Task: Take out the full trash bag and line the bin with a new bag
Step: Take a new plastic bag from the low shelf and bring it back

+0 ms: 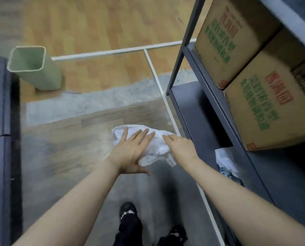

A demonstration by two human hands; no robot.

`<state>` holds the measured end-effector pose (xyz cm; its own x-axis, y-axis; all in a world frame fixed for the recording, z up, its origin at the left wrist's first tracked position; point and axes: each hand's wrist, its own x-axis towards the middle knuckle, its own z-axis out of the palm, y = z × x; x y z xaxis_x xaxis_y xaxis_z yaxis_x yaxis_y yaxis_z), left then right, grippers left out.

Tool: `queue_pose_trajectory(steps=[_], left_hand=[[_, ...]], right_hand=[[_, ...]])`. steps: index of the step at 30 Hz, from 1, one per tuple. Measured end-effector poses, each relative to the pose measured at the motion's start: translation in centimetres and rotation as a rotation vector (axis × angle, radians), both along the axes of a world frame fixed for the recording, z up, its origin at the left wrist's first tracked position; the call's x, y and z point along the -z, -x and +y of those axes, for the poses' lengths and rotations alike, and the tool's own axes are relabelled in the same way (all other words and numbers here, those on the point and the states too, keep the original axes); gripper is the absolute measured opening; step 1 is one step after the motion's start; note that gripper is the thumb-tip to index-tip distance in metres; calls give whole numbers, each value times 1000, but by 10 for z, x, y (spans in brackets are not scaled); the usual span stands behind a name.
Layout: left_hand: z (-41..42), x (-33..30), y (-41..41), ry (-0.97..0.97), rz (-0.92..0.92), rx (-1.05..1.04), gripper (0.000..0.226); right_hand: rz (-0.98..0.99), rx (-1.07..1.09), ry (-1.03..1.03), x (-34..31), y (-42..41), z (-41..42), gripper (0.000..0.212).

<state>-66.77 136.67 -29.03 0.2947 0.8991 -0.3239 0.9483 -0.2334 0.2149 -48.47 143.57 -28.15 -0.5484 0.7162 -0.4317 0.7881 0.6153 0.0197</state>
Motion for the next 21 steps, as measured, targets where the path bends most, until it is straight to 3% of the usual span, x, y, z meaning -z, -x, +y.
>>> queue_pose_trajectory(steps=[6,9,12,15,19,21], left_hand=[[-33,-101,75,-21,27,-198,108],[-43,-139,114,9,82,-348,98],[-44,-162,148,-49,160,-451,59],[-34,-176,175,-132,241,-569,28],[-4,-186,203,-126,296,-758,24],[19,-189,225,-61,229,-905,22]], right_hand=[[55,-161,-51,-105,97,-9,57],[75,-276,-100,-140,140,-12,65],[-8,-343,-41,-179,179,-12,55],[76,-413,-100,-184,208,-1,45],[195,-464,-130,-177,238,30,52],[208,-529,-215,-172,257,57,61]])
